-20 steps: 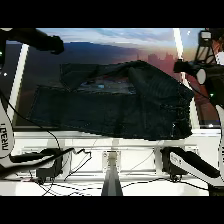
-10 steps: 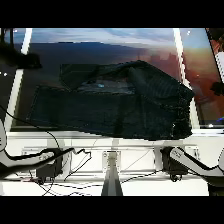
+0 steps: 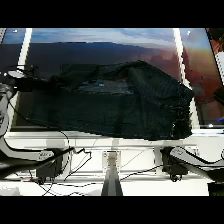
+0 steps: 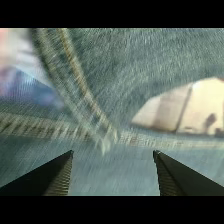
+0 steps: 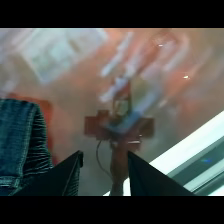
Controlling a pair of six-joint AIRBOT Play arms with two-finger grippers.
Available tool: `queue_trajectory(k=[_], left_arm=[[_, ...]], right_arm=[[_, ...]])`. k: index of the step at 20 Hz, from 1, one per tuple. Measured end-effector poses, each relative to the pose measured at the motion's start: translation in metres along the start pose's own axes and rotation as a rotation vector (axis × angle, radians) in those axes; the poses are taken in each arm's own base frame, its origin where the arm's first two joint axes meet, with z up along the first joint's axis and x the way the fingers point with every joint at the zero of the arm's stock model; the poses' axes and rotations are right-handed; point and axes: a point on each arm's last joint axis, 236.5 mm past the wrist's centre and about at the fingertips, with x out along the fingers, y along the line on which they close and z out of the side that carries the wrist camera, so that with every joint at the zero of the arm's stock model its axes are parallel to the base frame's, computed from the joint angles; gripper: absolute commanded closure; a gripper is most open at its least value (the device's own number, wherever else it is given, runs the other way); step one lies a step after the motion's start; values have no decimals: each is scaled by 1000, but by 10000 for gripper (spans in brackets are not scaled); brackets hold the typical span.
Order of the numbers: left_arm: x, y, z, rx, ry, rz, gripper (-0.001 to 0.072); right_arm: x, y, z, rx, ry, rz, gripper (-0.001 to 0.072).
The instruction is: Fold the clothes and pants, and hang the long-sleeved shirts on hangers.
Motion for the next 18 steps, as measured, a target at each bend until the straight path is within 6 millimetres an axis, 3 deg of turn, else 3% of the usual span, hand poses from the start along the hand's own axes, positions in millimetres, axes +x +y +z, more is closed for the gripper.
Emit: queue_trajectory(k=[2,4,5,8,11,15,18], left_arm=[[21,-3,-3,-17,9,-19,312],[37,-4,-4,-28,6,-20,579],[42,-2,-3,-27,2,-13,635],[44,-6,10,-24,-37,-17,682],[29,-22,31,-1,-79,-56,680],[-13,-48,42,54,-114,-102,680],[-61,-76,45,102,-168,-152,680]], right_arm=[[1,0,-1,4,4,5,367],[1,1,-2,7,8,10,366],[1,1,-2,7,8,11,366],[1,1,-3,-13,12,12,366],[2,-1,-4,-48,18,4,366],[2,-6,-6,-81,26,-15,366],[3,-7,-6,-90,29,-19,366]])
